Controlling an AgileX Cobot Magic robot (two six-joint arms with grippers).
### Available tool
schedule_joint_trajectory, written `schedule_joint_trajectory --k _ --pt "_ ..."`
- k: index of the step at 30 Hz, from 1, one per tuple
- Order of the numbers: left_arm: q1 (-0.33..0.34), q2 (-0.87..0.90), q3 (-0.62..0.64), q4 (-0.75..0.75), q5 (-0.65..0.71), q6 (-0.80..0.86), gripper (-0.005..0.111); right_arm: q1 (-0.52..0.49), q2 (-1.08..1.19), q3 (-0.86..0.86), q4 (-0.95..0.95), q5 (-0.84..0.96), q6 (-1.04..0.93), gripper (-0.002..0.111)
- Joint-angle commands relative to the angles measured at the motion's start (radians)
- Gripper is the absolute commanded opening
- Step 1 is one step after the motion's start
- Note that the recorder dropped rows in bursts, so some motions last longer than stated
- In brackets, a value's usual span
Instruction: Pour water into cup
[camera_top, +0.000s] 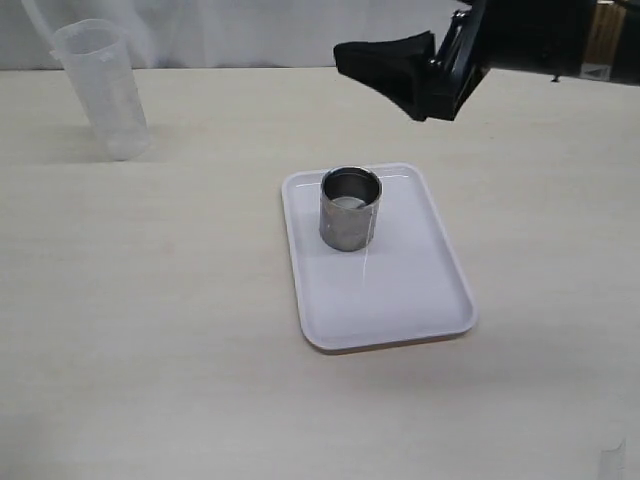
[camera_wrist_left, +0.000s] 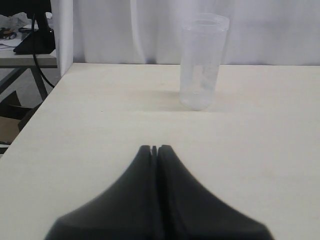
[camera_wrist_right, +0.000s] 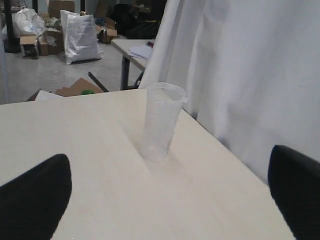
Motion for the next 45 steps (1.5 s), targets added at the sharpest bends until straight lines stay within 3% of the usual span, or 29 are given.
schedule_joint_trajectory --k 1,6,20,31,45 --pt "0.000 -0.003 0.003 -0.005 -0.009 -0.006 0.000 -0.005 -0.188 0.076 -0.013 0.129 0.086 0.110" --pt "0.000 -0.003 0.003 -0.005 -0.009 -0.006 0.000 -0.005 -0.401 0.175 -0.013 0.248 0.201 0.110" --pt "0.000 -0.003 0.003 -0.005 -0.009 -0.006 0.000 0.000 -0.848 0.347 -0.017 0.235 0.423 0.110" --pt "0.000 -0.003 0.003 -0.005 -0.009 -0.006 0.000 0.000 -1.030 0.347 -0.017 0.235 0.423 0.110" --pt "0.000 -0.003 0.003 -0.005 -0.009 -0.006 0.000 0.000 -1.101 0.349 -0.017 0.242 0.425 0.110"
